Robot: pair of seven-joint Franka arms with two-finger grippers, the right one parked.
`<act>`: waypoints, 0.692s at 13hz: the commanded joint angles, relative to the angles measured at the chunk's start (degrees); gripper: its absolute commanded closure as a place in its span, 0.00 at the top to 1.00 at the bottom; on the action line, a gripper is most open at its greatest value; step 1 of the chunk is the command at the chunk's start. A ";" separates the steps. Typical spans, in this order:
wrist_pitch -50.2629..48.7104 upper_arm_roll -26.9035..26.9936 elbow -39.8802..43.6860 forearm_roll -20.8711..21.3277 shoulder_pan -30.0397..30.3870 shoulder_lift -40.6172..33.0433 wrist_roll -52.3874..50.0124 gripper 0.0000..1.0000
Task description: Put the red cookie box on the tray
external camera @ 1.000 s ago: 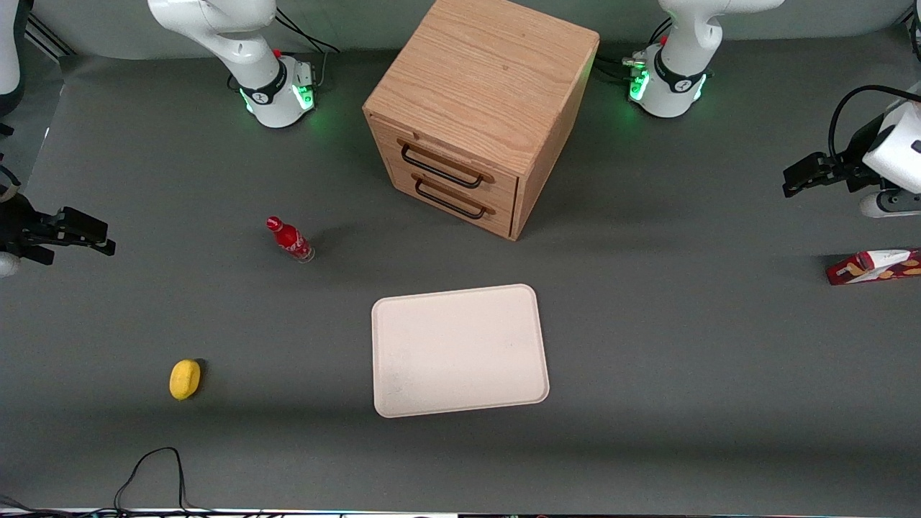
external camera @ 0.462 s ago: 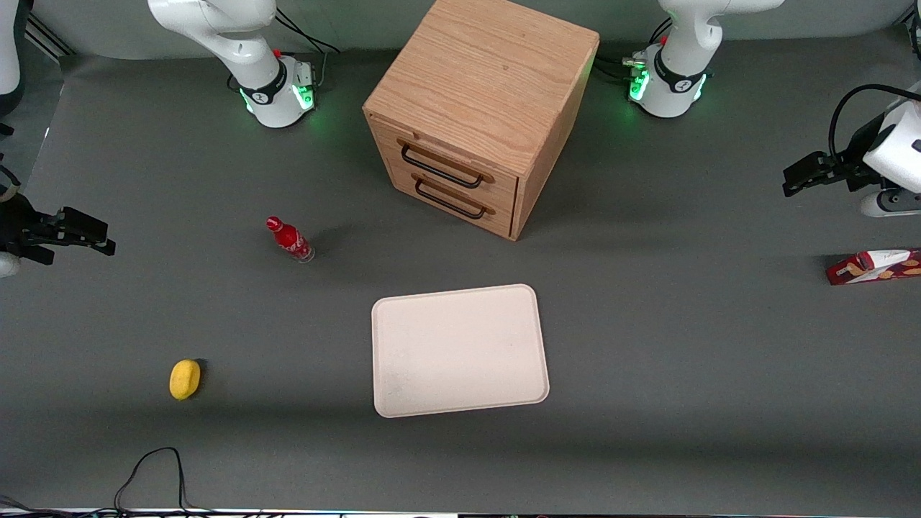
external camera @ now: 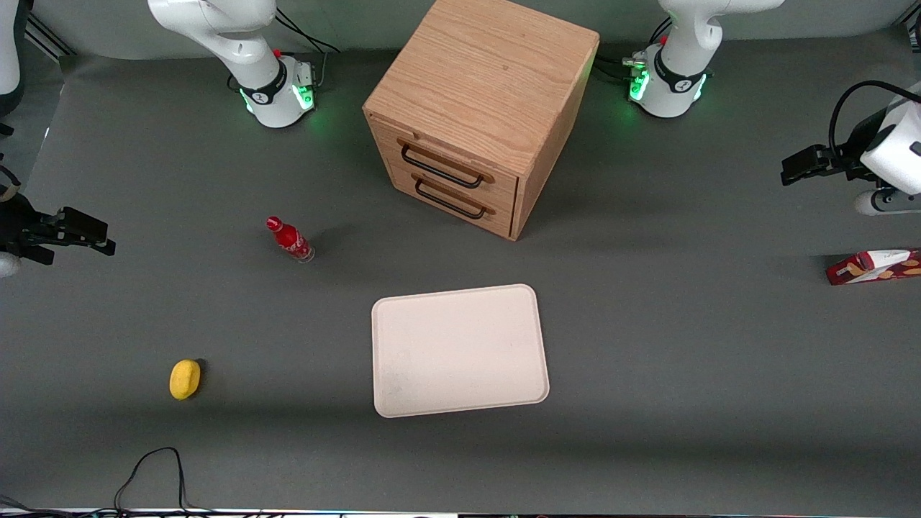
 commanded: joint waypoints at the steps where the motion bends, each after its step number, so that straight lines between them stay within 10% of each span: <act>1: -2.59 2.99 3.93 0.42 2.43 1.96 9.71 1.00; 9: -2.41 4.24 20.34 3.85 26.77 15.56 65.67 1.00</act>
